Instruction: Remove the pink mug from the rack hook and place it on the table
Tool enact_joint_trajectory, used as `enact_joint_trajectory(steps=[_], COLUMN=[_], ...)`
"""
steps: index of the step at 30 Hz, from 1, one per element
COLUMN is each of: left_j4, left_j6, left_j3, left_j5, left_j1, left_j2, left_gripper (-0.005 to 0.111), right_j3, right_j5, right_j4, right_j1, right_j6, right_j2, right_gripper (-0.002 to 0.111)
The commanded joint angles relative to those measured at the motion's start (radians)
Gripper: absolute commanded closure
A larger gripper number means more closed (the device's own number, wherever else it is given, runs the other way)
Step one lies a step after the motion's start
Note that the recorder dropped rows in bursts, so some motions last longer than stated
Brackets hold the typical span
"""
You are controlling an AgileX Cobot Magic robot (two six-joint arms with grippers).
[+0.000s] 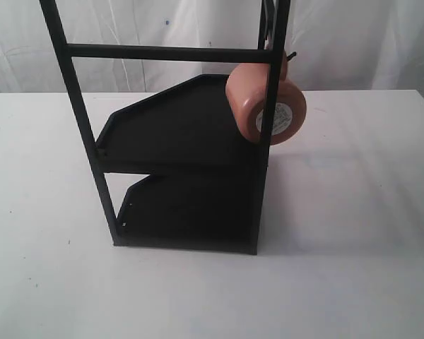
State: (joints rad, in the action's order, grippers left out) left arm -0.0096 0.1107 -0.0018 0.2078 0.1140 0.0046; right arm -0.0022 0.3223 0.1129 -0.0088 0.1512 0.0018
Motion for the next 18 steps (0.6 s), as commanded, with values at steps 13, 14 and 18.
enact_joint_trajectory(steps=[13, 14, 18], left_j4=[-0.012, -0.012, -0.012], left_j6=[-0.002, -0.002, -0.002], left_j3=[0.002, 0.002, 0.002], left_j5=[0.002, 0.002, 0.002], left_j1=[0.003, 0.003, 0.003], left_j2=[-0.005, -0.005, -0.005], left_gripper=[0.107, 0.107, 0.107], right_j3=[0.002, 0.002, 0.002], right_j5=[-0.24, -0.281, -0.658], right_j4=[0.195, 0.195, 0.189], right_j1=[0.002, 0.002, 0.002], right_j6=[-0.093, -0.098, -0.073], right_j2=[-0.002, -0.002, -0.002], right_gripper=[0.108, 0.108, 0.108])
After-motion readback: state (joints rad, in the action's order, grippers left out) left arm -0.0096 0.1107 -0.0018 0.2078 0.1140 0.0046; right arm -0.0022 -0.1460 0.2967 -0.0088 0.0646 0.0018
